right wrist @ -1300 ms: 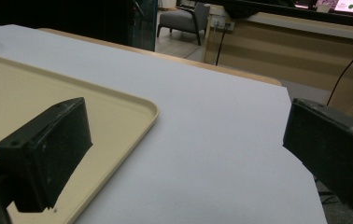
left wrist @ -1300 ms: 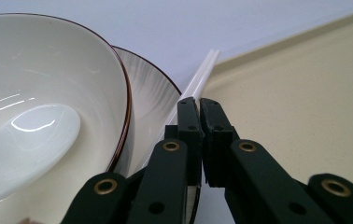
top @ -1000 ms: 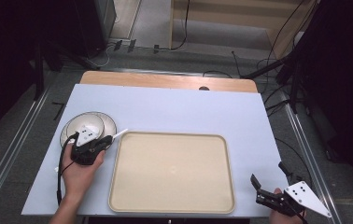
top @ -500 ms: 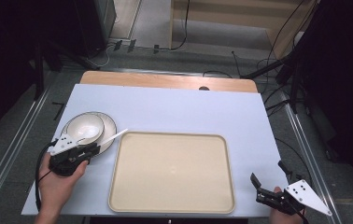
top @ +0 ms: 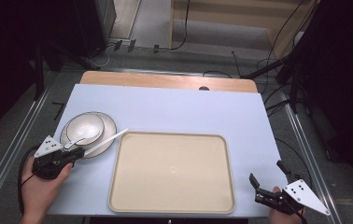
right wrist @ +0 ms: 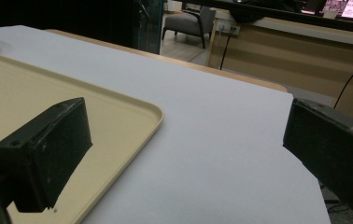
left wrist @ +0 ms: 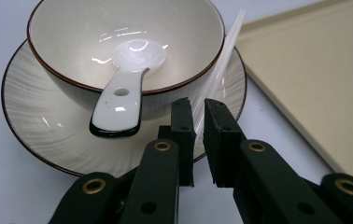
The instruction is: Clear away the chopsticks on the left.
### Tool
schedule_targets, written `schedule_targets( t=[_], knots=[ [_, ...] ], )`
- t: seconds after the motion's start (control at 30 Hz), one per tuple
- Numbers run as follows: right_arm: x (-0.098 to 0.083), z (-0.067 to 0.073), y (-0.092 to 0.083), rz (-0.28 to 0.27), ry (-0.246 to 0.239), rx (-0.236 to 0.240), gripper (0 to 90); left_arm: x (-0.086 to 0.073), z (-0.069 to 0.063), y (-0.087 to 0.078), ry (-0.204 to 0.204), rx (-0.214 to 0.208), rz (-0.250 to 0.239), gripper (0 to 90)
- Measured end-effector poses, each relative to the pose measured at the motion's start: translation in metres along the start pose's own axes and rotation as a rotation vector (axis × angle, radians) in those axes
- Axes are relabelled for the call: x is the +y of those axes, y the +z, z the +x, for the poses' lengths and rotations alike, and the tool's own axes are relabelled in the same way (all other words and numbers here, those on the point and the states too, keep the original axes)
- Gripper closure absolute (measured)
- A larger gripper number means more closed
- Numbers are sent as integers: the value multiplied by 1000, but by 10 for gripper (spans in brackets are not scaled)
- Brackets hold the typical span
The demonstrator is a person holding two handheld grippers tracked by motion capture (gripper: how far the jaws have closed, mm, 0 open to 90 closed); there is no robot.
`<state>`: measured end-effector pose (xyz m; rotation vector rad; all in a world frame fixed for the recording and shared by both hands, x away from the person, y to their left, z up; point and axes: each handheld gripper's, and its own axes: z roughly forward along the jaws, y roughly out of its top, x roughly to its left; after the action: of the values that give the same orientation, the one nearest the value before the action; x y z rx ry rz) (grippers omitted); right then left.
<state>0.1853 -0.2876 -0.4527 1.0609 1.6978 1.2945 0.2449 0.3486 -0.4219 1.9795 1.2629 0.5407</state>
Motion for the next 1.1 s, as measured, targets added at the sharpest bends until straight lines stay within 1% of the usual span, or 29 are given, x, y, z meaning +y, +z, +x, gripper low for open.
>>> schedule_targets(
  t=[0.13, 0.33, 0.43, 0.53, 0.7, 0.83, 1.03, 1.1],
  knots=[
    [0, 1, 1, 3, -3, 1, 14, 1, -1, 5, 13, 17, 22, 815],
    [0, 0, 1, 4, -3, 0, 14, 3, -2, 6, 30, 17, 36, 815],
    [0, 0, 1, 4, -4, 0, 14, 3, -3, 7, 28, 18, 36, 810],
    [0, 1, 1, 5, -4, 0, 14, 4, -5, 8, 35, 9, 38, 809],
    [0, 1, 1, 4, -6, -1, 14, 4, -9, 11, 62, 18, 54, 806],
    [0, 0, 1, 6, -5, 0, 14, 4, -9, 14, 68, 23, 74, 792],
    [-1, 1, 2, 6, -6, 2, 14, 5, -8, 16, 63, 7, 76, 787],
    [0, 1, 2, 7, -6, 2, 14, 5, -8, 17, 60, -6, 78, 785]
  ],
)
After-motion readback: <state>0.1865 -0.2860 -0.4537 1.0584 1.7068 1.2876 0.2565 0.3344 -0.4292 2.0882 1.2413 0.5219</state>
